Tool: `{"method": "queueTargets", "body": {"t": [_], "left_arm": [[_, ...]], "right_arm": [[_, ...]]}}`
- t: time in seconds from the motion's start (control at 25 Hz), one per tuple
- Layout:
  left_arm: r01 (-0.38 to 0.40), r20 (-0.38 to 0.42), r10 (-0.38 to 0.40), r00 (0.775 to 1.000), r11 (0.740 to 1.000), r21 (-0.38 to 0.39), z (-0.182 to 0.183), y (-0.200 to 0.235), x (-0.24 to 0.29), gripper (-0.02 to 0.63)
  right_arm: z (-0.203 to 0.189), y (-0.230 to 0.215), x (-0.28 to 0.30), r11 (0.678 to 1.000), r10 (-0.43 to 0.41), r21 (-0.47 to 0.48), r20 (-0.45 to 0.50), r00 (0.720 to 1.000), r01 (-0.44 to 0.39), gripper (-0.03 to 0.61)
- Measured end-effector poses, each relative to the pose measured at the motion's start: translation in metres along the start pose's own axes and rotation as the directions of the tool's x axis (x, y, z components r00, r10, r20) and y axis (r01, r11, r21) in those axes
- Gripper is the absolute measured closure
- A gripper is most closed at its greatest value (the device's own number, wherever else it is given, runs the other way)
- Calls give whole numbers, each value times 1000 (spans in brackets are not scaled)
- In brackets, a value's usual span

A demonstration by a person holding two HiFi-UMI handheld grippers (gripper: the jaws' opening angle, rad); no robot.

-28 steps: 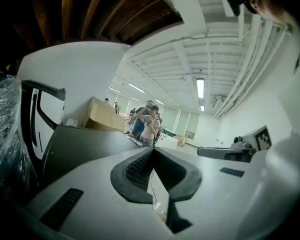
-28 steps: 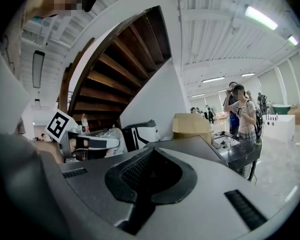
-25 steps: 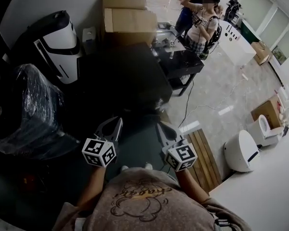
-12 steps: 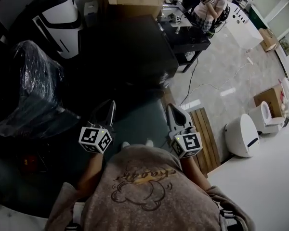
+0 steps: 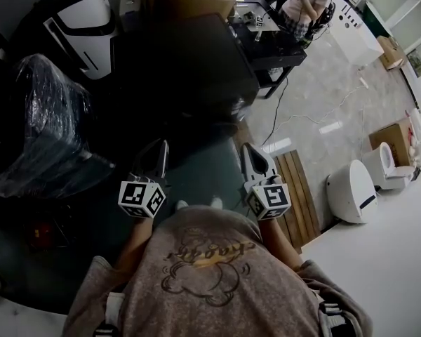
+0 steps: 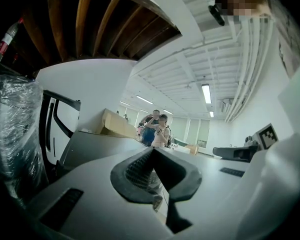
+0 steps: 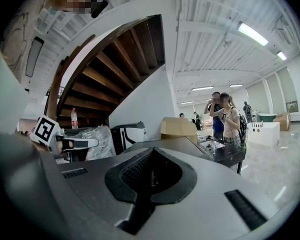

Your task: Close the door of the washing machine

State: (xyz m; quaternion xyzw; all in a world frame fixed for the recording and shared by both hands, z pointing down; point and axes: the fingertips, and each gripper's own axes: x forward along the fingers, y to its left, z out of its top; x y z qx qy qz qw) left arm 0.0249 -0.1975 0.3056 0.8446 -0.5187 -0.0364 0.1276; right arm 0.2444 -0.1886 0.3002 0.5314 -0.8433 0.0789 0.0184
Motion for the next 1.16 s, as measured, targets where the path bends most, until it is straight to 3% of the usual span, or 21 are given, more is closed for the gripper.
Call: {"method": "queueTargets", "body": {"t": [1.16], "left_arm": [[-34,-44,32,999,998,-49,-7,9,-2,612]], "right_arm": [[-12,-1,8,999,16,34,-42,999,-15,586]]}}
